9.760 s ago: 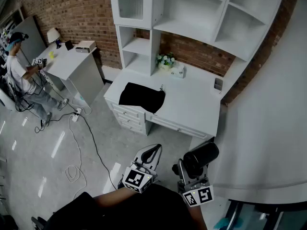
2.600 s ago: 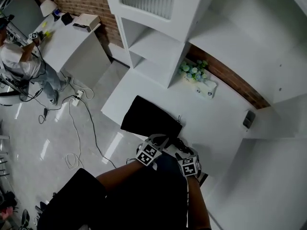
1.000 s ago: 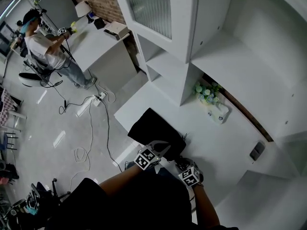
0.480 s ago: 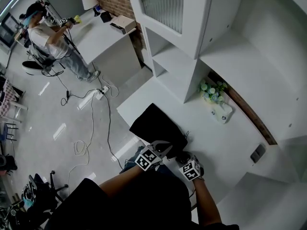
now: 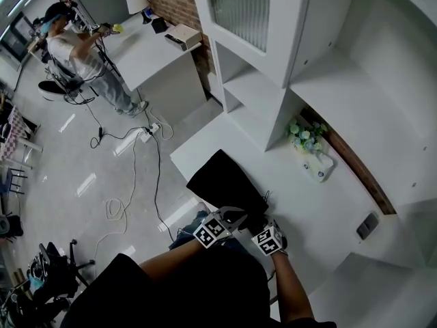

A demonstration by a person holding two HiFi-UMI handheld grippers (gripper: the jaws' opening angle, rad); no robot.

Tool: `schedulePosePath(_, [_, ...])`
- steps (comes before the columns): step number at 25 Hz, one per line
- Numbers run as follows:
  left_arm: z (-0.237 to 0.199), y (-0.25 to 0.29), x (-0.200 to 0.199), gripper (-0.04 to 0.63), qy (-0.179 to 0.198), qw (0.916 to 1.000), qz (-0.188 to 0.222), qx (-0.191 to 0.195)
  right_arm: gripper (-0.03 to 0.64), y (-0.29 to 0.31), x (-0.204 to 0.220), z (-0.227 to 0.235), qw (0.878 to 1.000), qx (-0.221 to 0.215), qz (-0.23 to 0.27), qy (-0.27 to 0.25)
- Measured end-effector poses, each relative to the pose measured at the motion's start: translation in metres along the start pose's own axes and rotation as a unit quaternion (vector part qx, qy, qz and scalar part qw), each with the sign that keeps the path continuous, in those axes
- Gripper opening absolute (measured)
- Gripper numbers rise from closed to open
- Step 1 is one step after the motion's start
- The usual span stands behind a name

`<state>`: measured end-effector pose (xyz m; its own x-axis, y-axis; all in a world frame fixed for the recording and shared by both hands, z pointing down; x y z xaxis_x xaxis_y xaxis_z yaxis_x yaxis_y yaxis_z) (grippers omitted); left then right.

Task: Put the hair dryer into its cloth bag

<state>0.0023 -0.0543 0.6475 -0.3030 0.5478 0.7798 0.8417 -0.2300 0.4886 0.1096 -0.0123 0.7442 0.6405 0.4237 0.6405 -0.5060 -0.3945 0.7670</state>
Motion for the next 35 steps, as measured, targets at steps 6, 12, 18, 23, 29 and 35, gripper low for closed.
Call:
schedulePosePath(6, [-0.006, -0.006, 0.001, 0.026, -0.027, 0.9996, 0.006, -0.005, 0.209, 0.013, -0.007, 0.004, 1.000, -0.006, -0.002, -0.005])
schedulePosePath(12, [-0.010, -0.015, 0.006, 0.026, -0.037, 0.9992, 0.008, -0.013, 0.209, 0.024, -0.006, 0.004, 1.000, -0.003, -0.016, -0.003])
schedulePosePath(18, [-0.012, -0.016, 0.014, 0.026, -0.051, 0.9984, 0.007, -0.021, 0.210, 0.033, 0.003, 0.000, 1.000, 0.014, -0.029, -0.002])
schedulePosePath(23, [-0.013, -0.017, 0.019, 0.026, -0.056, 0.9981, 0.006, -0.025, 0.236, 0.025, -0.001, -0.005, 0.998, 0.032, -0.038, -0.036])
schedulePosePath(29, [-0.012, -0.012, 0.021, 0.026, -0.059, 0.9982, 0.004, -0.015, 0.247, 0.001, 0.001, -0.005, 0.999, 0.041, -0.010, 0.000])
schedulePosePath(35, [-0.010, -0.006, 0.020, 0.026, -0.059, 0.9982, -0.001, -0.009, 0.245, -0.003, 0.020, -0.010, 0.999, 0.045, -0.024, 0.020])
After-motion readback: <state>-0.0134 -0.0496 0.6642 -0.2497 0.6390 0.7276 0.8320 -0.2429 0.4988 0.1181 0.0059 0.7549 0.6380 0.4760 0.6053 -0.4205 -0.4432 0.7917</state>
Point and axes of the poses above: the fingertips, and each gripper's own axes: y forward along the fingers, z to its right, x out of its underside, the point moved 7 cm from there along -y, backward along the fingers, and after that the axes turned 10 degrees about -y, right-handed, at the moved point
